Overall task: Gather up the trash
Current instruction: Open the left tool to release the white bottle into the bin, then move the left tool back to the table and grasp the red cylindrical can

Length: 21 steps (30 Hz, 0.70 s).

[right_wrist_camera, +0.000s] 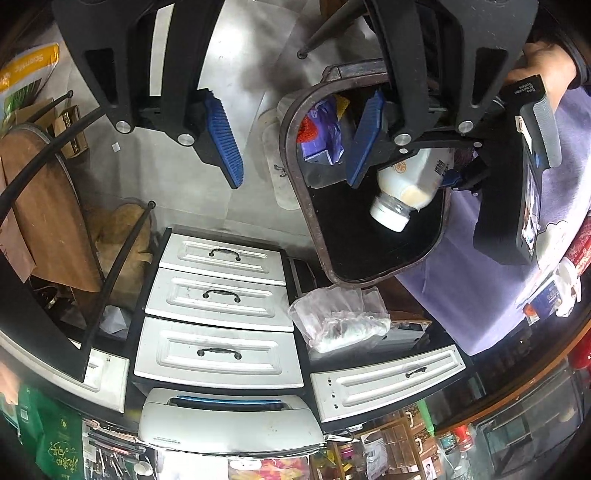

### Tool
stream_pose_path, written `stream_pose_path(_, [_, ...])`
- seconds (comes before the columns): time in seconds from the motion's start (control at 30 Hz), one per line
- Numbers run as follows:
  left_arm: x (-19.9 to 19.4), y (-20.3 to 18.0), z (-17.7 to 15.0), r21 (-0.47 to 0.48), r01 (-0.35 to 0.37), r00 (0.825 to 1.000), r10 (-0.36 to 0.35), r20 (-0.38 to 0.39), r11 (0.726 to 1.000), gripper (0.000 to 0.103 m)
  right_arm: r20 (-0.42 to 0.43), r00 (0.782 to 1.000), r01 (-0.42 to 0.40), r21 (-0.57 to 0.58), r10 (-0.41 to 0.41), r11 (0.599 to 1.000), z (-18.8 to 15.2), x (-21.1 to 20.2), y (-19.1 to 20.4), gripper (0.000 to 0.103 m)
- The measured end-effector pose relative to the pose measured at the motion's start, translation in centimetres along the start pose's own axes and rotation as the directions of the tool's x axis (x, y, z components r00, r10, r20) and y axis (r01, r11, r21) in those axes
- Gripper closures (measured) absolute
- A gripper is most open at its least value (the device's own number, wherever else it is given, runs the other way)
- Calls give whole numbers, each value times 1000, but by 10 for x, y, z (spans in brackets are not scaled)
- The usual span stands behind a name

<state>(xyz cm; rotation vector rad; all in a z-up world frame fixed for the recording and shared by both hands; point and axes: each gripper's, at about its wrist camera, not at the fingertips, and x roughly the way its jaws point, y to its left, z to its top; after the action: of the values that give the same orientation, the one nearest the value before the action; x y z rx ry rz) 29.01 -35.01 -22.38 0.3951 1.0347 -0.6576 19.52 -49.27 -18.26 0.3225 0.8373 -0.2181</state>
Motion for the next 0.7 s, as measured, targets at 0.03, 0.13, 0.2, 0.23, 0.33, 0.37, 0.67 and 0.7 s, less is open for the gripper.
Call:
stream_pose_path(0.03, [-1,-1,0,3,-4,1000,4,7,1000,26,0,1000,-1,3,1,1000,0,0,0,42])
stream_pose_path(0.13, [-11,-2,1,11,10,999,-10,39,1000,20,3,1000,-8,8,8,1000,1,-1,-1,41])
stream_pose_path(0.2, [-16,-3,2,21,20,999,-21,50,1000,19,1,1000,-16,14,16,1000,1,-1,-2,41])
stream_pose_path(0.23, [-20,-3,1,27,18,998,-19,61,999,19,0,1000,-17,14,17,1000,1,-1,-2,41])
stream_pose_path(0.33, [-31,-1,-2,25,25,996,-27,86,999,19,1,1000,-17,6,17,1000,2,-2,0,41])
stream_pose_path(0.37, [-39,1,-3,17,32,995,-33,98,999,18,3,1000,-18,2,18,1000,2,-3,1,40])
stream_pose_path(0.67, [-111,23,-18,4,58,970,-57,235,998,10,3,998,-55,-65,56,996,8,-13,28,39])
stream_pose_path(0.7, [-119,25,-19,6,56,967,-56,248,998,10,2,998,-64,-76,65,995,9,-14,33,39])
